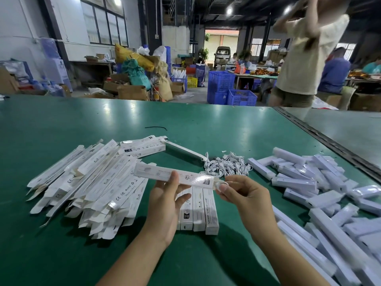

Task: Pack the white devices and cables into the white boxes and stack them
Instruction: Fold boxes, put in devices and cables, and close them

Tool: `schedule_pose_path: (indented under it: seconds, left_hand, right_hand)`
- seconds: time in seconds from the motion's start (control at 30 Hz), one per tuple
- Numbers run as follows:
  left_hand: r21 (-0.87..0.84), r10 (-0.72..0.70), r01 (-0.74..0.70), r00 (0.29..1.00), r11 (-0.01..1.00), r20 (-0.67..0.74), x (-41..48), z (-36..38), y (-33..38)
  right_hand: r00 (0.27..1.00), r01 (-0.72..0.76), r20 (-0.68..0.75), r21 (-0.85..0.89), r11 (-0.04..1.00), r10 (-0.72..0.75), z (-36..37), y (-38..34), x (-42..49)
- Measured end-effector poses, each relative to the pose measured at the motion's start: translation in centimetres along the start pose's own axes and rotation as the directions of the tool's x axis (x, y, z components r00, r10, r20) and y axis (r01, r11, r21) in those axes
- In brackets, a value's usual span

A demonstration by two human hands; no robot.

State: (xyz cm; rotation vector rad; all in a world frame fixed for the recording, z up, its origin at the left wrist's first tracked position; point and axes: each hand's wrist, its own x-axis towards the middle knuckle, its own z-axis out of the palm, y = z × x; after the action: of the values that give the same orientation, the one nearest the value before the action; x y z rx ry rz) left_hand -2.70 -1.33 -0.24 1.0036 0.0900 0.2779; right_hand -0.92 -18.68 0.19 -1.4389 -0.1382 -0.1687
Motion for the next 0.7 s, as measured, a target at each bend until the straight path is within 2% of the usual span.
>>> schedule_pose_path:
  seconds: [0.27, 0.5, 0.63, 0.7]
  left_hand:
    - [0.103, 0.009, -0.012, 1.0, 0.995, 0.027, -0.62, 0.42, -0.31]
    - [0.142, 0.042, -0.038, 0.999, 0.989, -0.03, -0.39, 0.42, -0.51]
    - [0.113, 0.048, -0.046, 0.999, 0.993, -0.012, -0.42, 0.4, -0.34]
    - [0.115, 0.044, -0.043, 0.999, 0.992, -0.002, -0.5, 0.51, -0.44]
  right_hand:
    - [0.999, 0.012, -0.051, -0.081, 0.997, -0.016, 0.05, 0.34, -0.17]
    - [0.996, -0.083, -0.04, -0.095, 0.992, 0.079, -0.08, 0.69, -0.05]
    - [0.983, -0.139, -0.104, 0.142, 0.98, 0.154, 0.21, 0.41, -0.01]
    - [0.98, -0.142, -0.114, 0.185, 0.972, 0.165, 0.17, 0.29, -0.03]
